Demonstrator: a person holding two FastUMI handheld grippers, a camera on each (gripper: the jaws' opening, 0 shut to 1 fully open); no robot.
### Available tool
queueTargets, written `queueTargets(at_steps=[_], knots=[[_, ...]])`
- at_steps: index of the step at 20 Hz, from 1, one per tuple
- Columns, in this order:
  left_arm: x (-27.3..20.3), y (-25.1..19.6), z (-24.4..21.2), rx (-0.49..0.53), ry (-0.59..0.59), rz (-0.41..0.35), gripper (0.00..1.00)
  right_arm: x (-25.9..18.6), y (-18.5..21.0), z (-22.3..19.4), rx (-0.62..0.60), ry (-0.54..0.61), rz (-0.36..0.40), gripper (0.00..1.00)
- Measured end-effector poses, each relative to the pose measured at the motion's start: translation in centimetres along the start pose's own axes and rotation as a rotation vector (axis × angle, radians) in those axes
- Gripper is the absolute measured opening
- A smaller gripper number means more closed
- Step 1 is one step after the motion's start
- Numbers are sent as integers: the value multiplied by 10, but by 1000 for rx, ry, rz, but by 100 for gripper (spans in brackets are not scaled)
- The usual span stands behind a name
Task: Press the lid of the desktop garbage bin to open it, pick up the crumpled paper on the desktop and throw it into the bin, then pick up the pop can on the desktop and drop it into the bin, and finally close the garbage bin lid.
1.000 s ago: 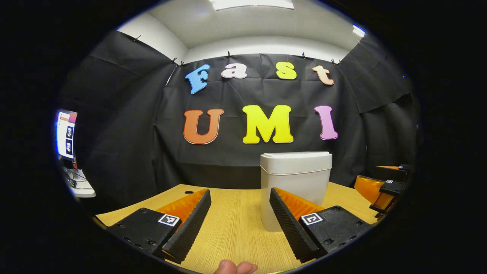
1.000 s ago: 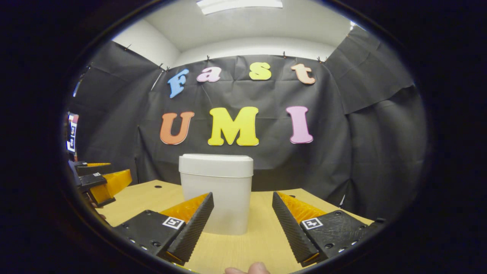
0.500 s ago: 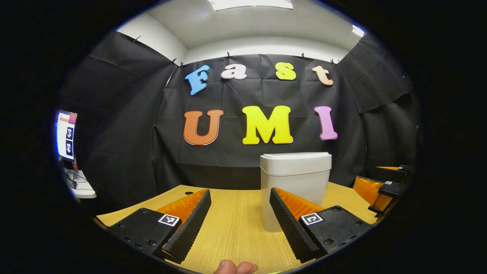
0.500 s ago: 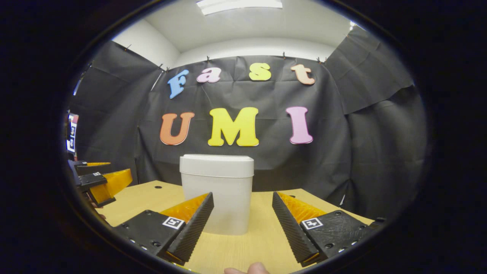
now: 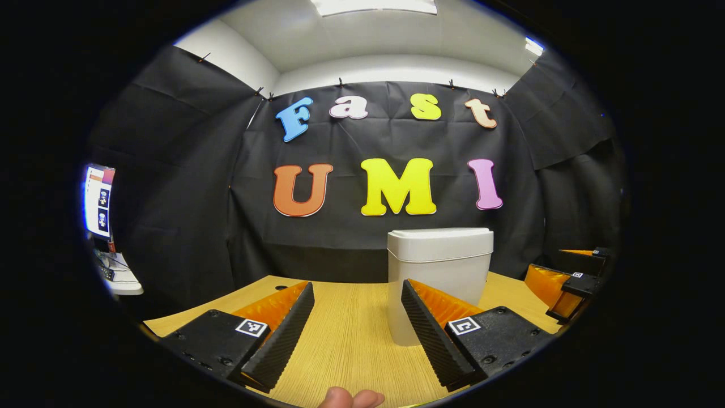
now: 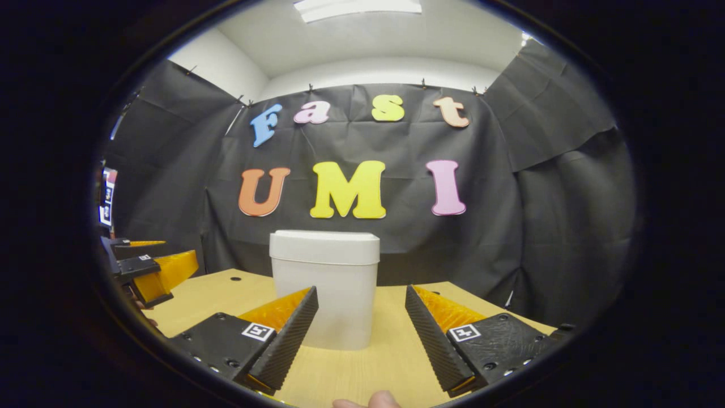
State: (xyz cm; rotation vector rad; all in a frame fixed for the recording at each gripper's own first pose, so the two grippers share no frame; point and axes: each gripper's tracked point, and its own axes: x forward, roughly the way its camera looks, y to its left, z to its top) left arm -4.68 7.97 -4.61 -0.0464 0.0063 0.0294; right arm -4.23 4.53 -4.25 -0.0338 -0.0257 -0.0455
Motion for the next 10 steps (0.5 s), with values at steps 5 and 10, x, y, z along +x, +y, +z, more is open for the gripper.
queueTargets(at_steps=[5, 10], knots=[[0, -1, 0, 2, -1, -1, 99, 1, 1, -4, -9, 11, 2, 95], [-2, -1, 0, 6, 3, -1, 99, -2, 0, 0, 0, 2, -4, 95]])
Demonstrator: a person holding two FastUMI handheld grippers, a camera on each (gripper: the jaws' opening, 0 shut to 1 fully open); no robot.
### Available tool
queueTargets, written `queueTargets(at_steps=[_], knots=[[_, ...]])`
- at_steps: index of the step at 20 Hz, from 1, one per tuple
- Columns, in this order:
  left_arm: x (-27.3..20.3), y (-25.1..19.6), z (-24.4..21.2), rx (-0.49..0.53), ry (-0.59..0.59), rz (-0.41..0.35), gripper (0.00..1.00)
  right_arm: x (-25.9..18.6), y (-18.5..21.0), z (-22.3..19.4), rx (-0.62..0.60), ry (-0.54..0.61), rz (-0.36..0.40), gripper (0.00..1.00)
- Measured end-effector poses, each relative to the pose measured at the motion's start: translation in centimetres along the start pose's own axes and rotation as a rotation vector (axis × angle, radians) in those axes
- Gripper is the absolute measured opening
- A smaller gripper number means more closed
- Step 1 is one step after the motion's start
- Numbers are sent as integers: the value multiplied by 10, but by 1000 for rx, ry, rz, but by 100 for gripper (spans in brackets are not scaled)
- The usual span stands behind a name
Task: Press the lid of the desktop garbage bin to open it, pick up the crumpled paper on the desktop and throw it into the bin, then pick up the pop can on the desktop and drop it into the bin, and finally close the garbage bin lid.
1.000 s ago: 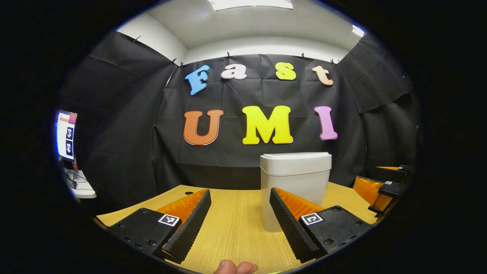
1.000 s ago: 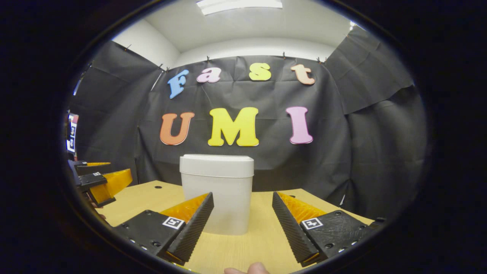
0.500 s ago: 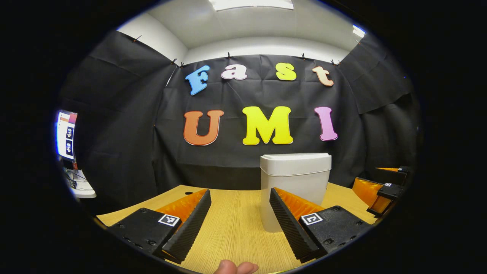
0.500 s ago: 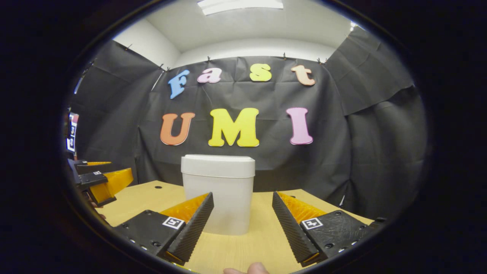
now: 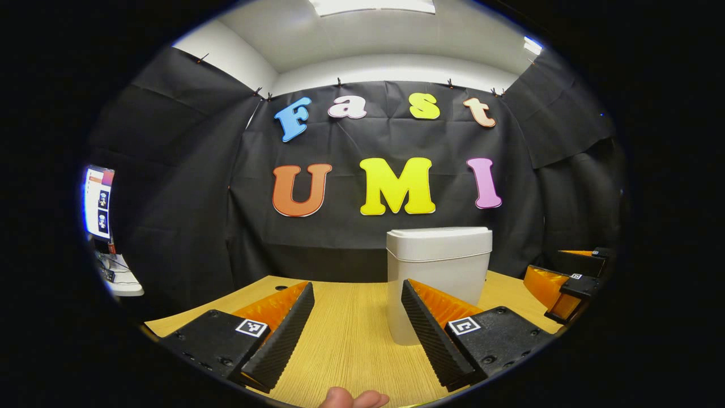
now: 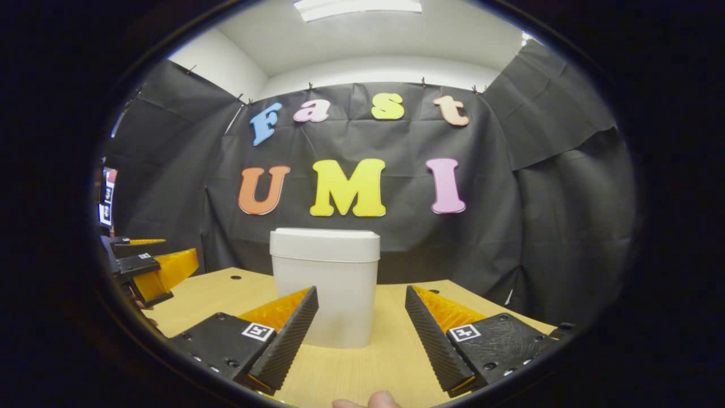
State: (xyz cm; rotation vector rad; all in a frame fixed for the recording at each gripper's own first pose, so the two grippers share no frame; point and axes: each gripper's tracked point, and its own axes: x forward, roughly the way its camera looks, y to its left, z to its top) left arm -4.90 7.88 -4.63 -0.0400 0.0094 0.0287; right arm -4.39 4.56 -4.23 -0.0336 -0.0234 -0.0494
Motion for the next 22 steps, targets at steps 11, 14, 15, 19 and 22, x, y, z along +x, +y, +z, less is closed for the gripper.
queueTargets(at_steps=[11, 14, 15, 19, 22], knots=[[-2, 0, 4, 1, -11, 5, 99, -4, 3, 4, 2, -11, 6, 97], [-3, 1, 5, -8, -13, 6, 99, -5, 2, 7, -2, -21, 1, 95], [-2, 0, 6, -11, -14, 4, 99, -5, 2, 7, -3, -22, 1, 98], [-3, -1, 7, -9, -15, 3, 99, -5, 5, 4, -7, -14, 7, 95], [-2, -1, 5, -9, -14, 3, 99, -5, 8, 2, -10, -8, 13, 95]])
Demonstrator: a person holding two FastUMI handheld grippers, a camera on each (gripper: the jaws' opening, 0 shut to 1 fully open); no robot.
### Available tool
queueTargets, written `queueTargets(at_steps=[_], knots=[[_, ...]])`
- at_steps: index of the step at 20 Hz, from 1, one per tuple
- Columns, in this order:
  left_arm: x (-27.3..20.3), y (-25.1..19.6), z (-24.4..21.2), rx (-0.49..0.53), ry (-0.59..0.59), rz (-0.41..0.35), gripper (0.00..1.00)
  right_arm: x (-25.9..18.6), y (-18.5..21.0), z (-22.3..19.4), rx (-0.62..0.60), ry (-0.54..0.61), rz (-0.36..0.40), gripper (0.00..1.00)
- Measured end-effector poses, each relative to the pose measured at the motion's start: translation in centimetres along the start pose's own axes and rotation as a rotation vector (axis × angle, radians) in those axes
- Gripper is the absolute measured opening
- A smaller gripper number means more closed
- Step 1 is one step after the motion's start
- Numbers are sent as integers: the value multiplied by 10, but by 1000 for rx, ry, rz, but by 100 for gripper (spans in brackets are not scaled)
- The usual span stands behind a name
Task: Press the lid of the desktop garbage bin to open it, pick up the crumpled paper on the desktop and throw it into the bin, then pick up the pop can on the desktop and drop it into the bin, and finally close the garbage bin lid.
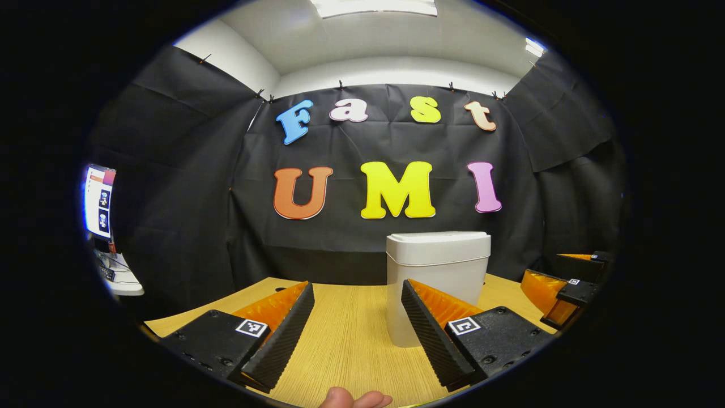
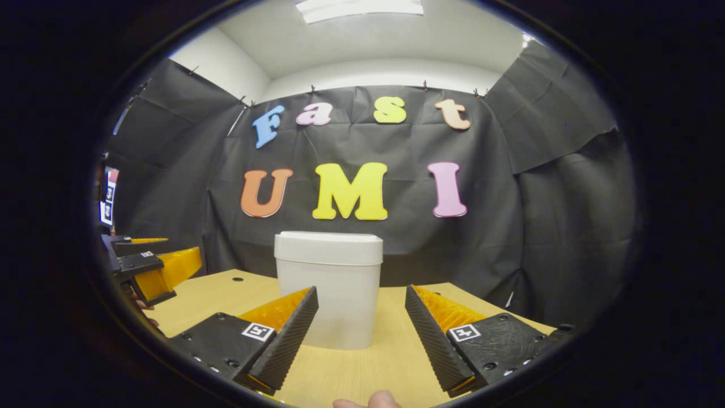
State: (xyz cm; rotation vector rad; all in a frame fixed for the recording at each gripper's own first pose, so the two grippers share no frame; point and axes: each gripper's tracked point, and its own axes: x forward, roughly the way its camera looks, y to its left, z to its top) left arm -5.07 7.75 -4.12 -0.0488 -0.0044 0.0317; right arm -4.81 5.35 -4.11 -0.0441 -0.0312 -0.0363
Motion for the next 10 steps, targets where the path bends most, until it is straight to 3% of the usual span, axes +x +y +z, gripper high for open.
queueTargets(at_steps=[10], knots=[[0, -3, -2, 5, 10, -10, 99, 1, 1, -1, -4, 2, -1, 97]])
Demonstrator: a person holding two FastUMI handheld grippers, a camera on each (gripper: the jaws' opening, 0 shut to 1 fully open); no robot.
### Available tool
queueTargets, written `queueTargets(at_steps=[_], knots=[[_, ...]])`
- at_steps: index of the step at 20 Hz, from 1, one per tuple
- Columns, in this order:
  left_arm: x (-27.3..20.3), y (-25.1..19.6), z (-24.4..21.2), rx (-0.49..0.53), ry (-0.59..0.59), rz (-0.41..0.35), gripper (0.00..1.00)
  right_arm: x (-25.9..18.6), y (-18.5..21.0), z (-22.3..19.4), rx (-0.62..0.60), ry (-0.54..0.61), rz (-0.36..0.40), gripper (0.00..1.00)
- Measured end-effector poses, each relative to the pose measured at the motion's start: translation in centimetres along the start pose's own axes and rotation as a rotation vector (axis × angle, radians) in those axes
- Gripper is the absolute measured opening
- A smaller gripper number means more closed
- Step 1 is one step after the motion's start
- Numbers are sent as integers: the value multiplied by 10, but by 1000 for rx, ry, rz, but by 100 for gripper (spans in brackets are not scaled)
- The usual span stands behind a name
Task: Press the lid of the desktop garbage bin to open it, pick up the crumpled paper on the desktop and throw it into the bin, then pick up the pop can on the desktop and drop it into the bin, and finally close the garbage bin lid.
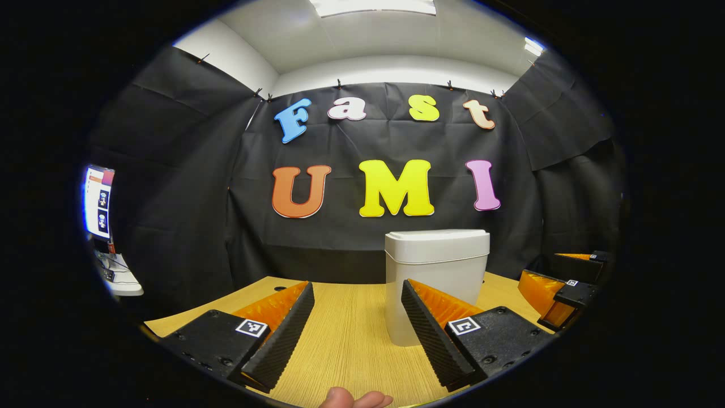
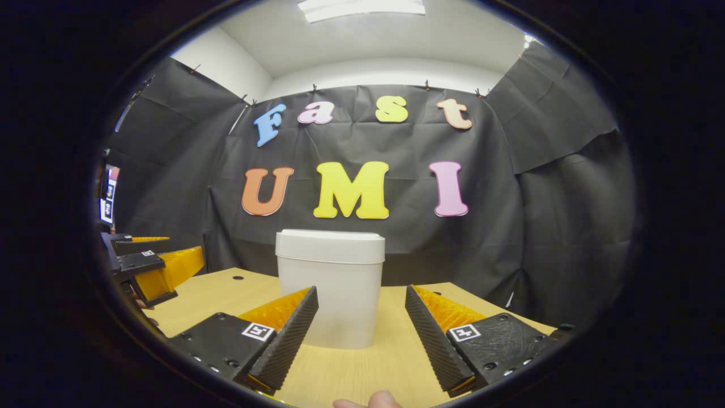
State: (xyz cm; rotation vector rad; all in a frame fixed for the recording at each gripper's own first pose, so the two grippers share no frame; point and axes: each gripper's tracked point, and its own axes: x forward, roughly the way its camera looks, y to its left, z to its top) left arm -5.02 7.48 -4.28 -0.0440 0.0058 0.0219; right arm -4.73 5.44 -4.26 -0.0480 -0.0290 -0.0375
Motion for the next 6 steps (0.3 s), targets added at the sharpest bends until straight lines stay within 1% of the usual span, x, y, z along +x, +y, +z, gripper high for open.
queueTargets(at_steps=[6], knots=[[0, -1, -1, -2, 2, -5, 99, -1, 1, -2, -1, 4, 1, 98]])
